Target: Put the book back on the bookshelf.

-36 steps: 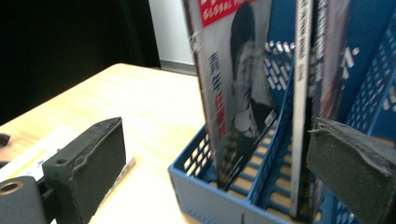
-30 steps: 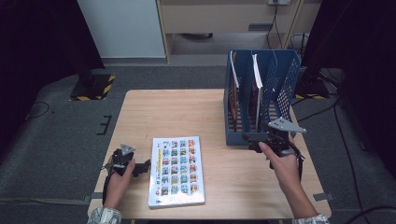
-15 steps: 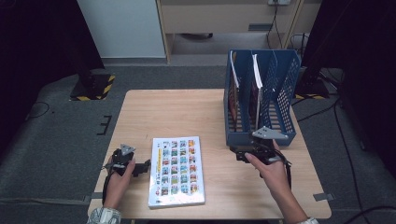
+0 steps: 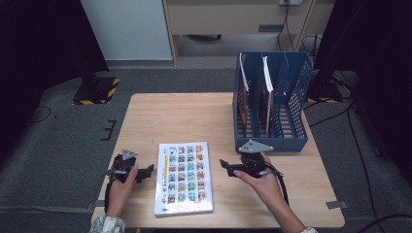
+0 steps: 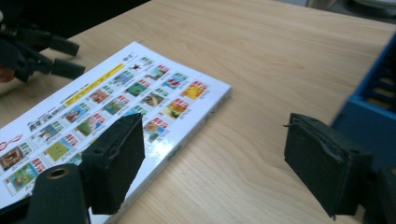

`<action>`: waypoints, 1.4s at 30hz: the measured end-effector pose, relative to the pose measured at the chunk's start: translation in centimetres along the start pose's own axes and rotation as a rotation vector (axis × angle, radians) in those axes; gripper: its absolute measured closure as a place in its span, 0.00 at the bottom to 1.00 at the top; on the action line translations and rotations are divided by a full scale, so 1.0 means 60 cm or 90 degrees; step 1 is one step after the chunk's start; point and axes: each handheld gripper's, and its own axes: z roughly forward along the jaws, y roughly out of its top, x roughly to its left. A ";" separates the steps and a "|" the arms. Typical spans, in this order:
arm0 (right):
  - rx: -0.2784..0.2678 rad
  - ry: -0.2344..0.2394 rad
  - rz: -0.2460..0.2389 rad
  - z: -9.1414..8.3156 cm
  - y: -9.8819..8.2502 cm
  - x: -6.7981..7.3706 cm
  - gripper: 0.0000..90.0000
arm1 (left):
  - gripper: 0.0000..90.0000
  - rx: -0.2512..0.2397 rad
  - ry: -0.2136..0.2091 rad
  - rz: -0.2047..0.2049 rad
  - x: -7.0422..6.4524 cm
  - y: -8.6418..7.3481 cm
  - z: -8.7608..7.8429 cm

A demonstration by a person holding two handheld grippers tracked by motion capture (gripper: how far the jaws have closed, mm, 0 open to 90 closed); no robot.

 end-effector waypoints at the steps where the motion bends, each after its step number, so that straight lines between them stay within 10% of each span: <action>1: 0.008 0.011 -0.007 0.013 -0.002 0.011 0.25 | 0.08 -0.010 -0.006 0.003 -0.001 0.001 -0.005; 11: 0.049 0.043 -0.002 0.069 -0.012 0.028 0.31 | 0.18 -0.041 -0.058 0.012 -0.026 0.011 -0.027; 24: 0.108 0.067 -0.006 0.128 -0.045 0.048 0.43 | 0.32 0.008 -0.115 0.064 -0.069 0.019 -0.008; 42: 0.118 0.098 0.012 0.140 -0.055 0.062 0.37 | 0.34 0.025 -0.194 -0.001 -0.067 0.015 0.012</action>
